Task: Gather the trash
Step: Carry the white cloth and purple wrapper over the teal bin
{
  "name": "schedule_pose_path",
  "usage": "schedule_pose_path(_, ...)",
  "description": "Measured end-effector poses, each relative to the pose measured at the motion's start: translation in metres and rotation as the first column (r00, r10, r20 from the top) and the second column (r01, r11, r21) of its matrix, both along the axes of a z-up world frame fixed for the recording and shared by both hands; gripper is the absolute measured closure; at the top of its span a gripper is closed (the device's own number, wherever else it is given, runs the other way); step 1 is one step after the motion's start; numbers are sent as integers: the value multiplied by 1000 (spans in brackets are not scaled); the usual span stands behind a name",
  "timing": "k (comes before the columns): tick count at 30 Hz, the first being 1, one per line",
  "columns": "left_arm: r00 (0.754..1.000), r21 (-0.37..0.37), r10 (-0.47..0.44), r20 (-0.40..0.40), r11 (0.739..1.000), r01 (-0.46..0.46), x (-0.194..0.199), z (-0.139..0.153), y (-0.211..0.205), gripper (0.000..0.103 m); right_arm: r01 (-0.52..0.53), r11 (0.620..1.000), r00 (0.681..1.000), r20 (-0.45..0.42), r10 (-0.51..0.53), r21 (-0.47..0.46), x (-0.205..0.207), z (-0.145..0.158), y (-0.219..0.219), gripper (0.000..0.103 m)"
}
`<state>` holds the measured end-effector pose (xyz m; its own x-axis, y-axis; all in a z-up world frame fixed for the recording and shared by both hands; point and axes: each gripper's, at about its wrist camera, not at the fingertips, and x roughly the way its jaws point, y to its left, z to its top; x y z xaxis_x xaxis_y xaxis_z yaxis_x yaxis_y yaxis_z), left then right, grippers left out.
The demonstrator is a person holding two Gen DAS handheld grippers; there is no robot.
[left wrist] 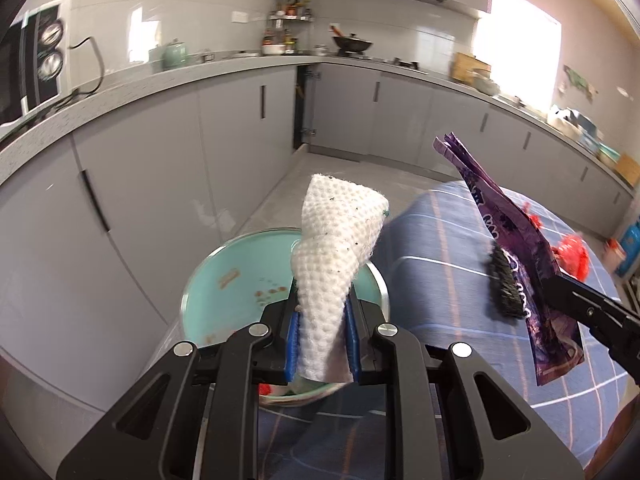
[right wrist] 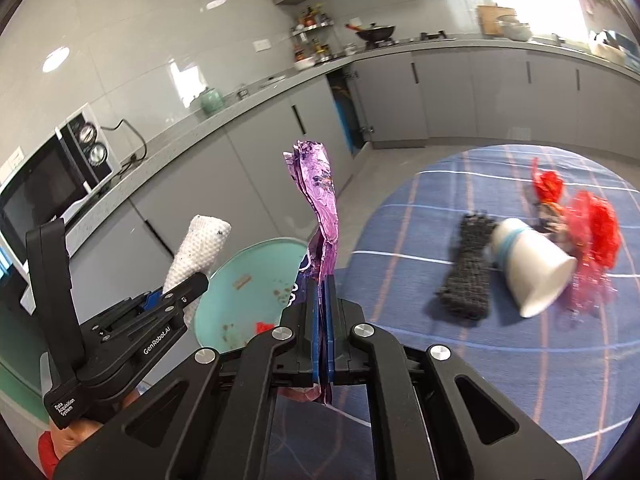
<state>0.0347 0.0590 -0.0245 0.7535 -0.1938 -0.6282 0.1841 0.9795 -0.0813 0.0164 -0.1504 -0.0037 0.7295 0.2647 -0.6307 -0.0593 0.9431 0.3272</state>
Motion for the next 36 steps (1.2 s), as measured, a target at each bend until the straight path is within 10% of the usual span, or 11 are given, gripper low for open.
schedule_pose_path(32, 978, 43, 136, -158, 991, -131, 76, -73, 41, 83, -154, 988, 970, -191, 149, -13, 89, -95, 88, 98)
schedule_pose_path(36, 975, 51, 137, -174, 990, -130, 78, -81, 43, 79, -160, 987, 966, -202, 162, 25, 92, -103, 87, 73)
